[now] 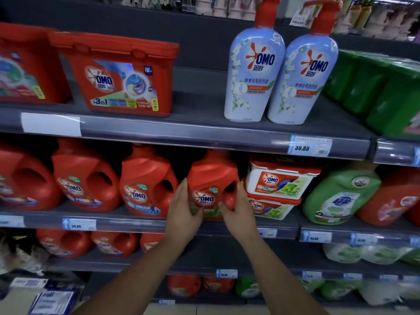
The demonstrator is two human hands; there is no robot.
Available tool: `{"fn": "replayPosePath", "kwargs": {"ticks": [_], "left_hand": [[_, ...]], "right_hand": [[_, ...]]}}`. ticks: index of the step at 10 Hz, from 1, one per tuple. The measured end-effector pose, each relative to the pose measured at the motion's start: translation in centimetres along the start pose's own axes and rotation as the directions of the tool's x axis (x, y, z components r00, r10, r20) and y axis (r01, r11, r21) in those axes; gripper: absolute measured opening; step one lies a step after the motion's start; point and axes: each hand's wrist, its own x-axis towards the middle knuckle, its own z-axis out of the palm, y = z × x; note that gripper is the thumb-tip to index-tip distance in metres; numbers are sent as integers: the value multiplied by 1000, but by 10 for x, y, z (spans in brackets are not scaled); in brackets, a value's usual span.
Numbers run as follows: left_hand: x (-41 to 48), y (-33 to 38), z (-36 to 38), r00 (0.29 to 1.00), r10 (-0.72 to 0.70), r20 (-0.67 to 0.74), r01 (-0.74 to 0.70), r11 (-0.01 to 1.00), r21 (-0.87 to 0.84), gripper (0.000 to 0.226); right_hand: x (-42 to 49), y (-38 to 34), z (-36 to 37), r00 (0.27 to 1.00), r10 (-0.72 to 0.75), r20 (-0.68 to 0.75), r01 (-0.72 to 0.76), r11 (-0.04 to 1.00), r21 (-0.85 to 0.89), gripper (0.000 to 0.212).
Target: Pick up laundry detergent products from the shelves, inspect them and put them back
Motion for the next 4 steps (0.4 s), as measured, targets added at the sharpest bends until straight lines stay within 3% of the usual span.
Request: {"fn": "replayPosePath", "kwargs": {"ticks": [2, 4], "left_hand": [[-9, 0, -5, 997, -46, 59, 47, 999, -9, 98], [-19, -7, -15, 990, -50, 132, 52, 999, -11, 95]], "right_hand": [[-10, 1, 4, 998, 45, 44, -45, 999, 0, 80], [-33, -2, 7, 997, 51, 64, -58, 993, 106, 50]]}}
